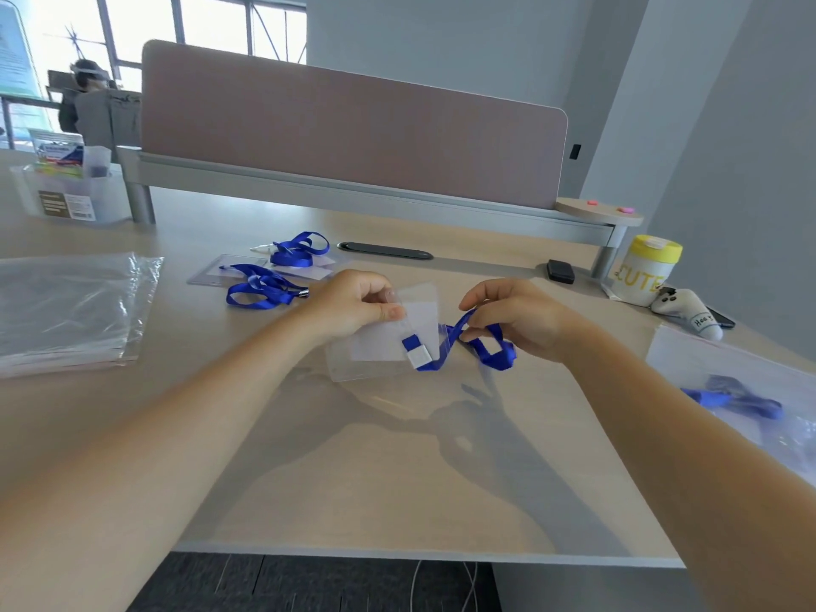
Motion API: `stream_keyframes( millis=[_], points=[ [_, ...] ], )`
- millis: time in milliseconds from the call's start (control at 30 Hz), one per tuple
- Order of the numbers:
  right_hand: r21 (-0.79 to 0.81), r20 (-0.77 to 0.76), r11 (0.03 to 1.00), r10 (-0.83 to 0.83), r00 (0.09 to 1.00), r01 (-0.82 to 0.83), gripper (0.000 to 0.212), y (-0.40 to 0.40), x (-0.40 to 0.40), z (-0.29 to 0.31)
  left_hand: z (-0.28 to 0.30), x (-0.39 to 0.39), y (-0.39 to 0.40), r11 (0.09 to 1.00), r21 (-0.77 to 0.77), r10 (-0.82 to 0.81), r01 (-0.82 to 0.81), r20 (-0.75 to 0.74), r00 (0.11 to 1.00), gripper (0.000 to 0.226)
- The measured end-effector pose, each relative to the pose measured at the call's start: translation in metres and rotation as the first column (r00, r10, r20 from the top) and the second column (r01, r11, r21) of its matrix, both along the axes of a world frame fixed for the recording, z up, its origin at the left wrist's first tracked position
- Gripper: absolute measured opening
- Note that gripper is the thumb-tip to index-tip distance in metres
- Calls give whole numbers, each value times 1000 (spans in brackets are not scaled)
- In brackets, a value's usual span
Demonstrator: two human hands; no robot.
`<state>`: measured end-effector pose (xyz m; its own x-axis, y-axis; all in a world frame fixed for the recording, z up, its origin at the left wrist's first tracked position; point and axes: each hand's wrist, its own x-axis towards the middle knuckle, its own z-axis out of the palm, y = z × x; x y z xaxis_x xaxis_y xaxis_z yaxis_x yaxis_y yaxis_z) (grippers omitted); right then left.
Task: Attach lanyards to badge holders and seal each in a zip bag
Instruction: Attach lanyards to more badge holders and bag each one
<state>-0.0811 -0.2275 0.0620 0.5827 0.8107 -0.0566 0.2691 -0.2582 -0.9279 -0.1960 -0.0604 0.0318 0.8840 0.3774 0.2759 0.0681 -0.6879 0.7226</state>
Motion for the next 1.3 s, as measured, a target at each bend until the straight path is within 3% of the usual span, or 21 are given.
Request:
stream_keyframes(
  millis=[100, 433, 567, 733, 933, 1067, 1200, 1300],
  points=[
    [44, -113, 999, 12, 994, -7, 25, 0, 0, 2, -3, -1, 1, 999, 33, 11, -9, -51, 999, 27],
    [-12, -145, 997, 77, 986, -80, 25, 0, 5, 4, -3, -5, 2, 988, 151, 40, -22, -113, 993, 26],
    [-20, -31, 1000, 16, 999, -17, 23, -1, 6, 4, -2, -7, 6, 989, 145, 51, -37, -95, 994, 24],
    [-57, 270, 990, -111, 956, 131, 10, 12, 1, -1, -2, -2, -1, 990, 144, 5, 14, -132, 991, 26],
    [-13, 197, 988, -145, 970, 151, 16, 21, -6, 1, 7, 3, -17, 931, 360, 25, 58, -223, 975, 11],
    [57, 113, 992, -115, 987, 109, 17, 23, -12, 5, 11, 8, -22, 847, 525, 71, 82, -265, 962, 20],
    [94, 138, 994, -69, 988, 57, 22, 24, -16, 8, 11, 11, -22, 785, 619, 174, -20, -189, 967, 21],
    [132, 117, 989, -75, 990, 60, 24, 23, -16, 7, 12, 10, -20, 786, 599, 262, -150, -105, 959, 25]
  ],
)
